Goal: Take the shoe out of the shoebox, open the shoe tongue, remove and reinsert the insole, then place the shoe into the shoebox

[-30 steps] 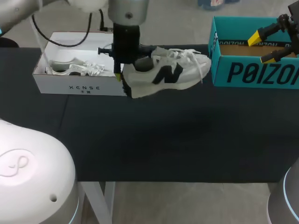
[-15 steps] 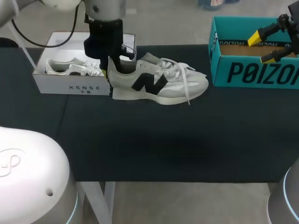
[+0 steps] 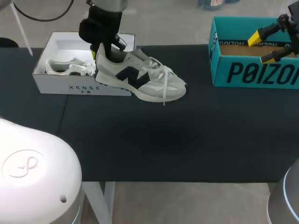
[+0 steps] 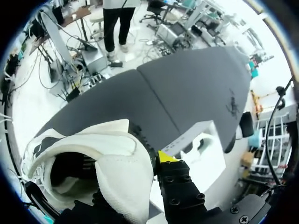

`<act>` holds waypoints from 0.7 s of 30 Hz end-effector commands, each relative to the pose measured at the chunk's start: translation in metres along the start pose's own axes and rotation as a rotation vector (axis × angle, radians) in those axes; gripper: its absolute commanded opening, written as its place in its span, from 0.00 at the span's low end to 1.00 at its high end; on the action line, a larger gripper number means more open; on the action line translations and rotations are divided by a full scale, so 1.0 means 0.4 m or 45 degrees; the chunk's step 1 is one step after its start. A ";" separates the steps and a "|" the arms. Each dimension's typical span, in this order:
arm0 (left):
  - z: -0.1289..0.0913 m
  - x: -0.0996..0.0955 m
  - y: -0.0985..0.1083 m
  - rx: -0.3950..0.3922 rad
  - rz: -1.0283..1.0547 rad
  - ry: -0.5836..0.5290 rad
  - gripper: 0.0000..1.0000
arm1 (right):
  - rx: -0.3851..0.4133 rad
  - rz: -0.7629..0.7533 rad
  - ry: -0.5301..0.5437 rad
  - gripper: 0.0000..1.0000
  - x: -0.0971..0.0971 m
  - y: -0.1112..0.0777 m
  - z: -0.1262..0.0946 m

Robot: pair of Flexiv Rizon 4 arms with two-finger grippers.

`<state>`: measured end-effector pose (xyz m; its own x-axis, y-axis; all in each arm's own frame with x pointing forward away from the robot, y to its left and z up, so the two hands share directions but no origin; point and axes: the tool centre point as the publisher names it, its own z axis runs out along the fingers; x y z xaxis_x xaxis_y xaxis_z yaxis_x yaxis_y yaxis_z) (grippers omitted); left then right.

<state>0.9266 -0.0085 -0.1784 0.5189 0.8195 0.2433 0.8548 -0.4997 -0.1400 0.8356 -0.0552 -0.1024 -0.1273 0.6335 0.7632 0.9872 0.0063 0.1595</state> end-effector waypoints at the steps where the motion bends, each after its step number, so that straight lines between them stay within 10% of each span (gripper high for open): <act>1: 0.021 0.054 0.040 0.080 -0.085 -0.052 0.00 | 0.004 0.001 -0.002 1.00 -0.002 0.004 0.001; 21: 0.094 0.449 0.159 -0.087 -0.213 -0.022 0.00 | 0.004 0.001 -0.002 1.00 -0.002 0.004 0.001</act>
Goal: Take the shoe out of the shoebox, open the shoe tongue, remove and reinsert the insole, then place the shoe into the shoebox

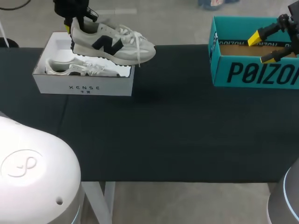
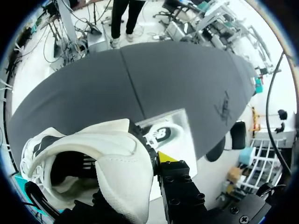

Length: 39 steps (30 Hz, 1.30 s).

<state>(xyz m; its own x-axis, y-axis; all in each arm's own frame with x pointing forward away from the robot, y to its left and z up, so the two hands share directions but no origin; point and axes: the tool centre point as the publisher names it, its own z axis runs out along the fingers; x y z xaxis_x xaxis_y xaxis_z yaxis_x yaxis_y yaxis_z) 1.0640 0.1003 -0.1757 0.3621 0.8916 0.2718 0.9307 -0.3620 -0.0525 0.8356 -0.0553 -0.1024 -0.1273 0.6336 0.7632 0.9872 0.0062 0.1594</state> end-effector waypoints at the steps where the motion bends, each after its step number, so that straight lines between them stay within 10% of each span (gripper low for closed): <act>1: 0.027 0.058 0.018 -0.056 0.008 -0.047 0.00 | 0.004 0.001 -0.002 1.00 -0.001 0.004 0.001; 7: 0.038 0.134 0.069 -0.095 -0.001 -0.099 0.00 | 0.004 0.001 -0.002 1.00 -0.001 0.004 0.001; 23: 0.045 0.135 0.068 -0.078 0.002 -0.082 0.00 | 0.004 0.001 -0.002 1.00 -0.001 0.004 0.001; 39: 0.142 0.335 0.194 -0.155 -0.085 0.003 0.00 | 0.004 0.001 -0.002 1.00 -0.001 0.004 0.001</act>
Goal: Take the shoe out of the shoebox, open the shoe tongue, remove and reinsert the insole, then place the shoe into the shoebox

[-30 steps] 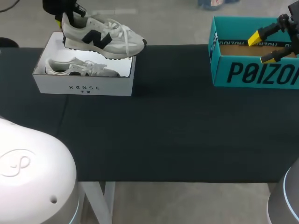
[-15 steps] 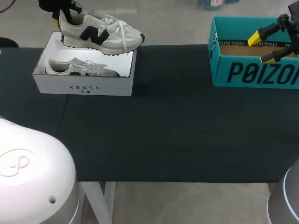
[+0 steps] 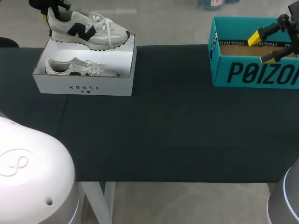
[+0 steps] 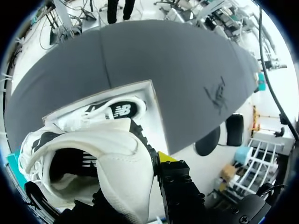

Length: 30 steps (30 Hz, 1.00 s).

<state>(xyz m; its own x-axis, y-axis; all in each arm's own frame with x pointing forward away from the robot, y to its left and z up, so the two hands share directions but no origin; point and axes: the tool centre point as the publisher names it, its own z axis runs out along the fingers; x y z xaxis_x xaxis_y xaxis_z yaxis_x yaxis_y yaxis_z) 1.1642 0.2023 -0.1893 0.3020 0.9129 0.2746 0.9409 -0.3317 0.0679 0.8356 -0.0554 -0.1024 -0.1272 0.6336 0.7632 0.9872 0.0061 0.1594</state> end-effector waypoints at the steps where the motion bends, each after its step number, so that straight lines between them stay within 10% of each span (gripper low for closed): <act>1: 0.043 0.032 0.059 -0.023 -0.004 0.016 0.00 | 0.004 0.001 -0.002 1.00 -0.001 0.004 0.001; 12: 0.165 0.078 0.138 -0.114 -0.059 0.099 0.00 | 0.004 0.001 -0.002 1.00 -0.001 0.004 0.001; 30: 0.343 0.013 0.150 -0.101 -0.097 0.085 0.00 | 0.004 0.001 -0.002 1.00 -0.001 0.004 0.001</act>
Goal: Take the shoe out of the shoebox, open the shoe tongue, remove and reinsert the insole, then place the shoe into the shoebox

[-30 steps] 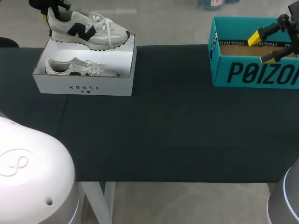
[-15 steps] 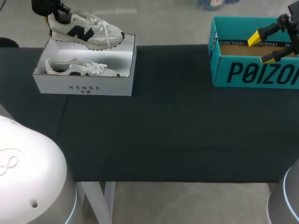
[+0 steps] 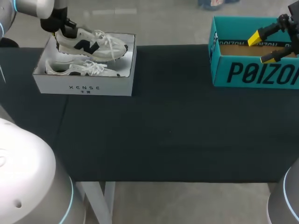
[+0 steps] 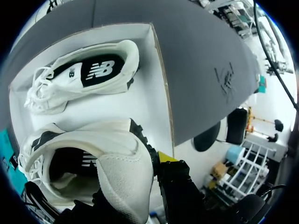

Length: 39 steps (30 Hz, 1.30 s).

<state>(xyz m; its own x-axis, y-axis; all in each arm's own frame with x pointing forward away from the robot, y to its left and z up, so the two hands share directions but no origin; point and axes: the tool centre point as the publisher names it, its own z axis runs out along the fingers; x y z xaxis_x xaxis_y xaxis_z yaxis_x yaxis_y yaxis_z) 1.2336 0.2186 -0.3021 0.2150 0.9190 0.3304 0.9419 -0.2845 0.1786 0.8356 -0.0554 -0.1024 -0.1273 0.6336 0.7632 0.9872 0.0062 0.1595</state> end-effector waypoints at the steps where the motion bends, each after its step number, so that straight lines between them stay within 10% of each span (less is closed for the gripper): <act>1: 0.046 -0.004 0.014 0.022 0.001 -0.004 0.00 | 0.004 0.001 -0.002 1.00 -0.001 0.004 0.001; 25: 0.186 -0.032 -0.053 0.211 0.079 -0.064 0.00 | 0.004 0.001 -0.002 1.00 -0.001 0.004 0.001; 27: 0.182 -0.028 -0.055 0.212 0.085 -0.084 0.37 | 0.004 0.001 -0.002 1.00 -0.001 0.004 0.001; 29: 0.168 -0.020 -0.058 0.208 0.084 -0.109 1.00 | 0.004 0.001 -0.002 1.00 -0.001 0.004 0.001; 39: -0.032 0.007 -0.058 0.212 -0.012 -0.189 1.00 | 0.004 0.001 -0.002 1.00 -0.001 0.004 0.001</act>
<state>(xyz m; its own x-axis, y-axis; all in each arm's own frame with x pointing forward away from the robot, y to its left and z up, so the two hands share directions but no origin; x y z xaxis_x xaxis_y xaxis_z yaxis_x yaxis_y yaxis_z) 1.2287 0.2309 -0.3392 0.2358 0.9518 0.1960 0.9690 -0.2456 0.0273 0.8356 -0.0554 -0.1024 -0.1272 0.6336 0.7632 0.9872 0.0062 0.1594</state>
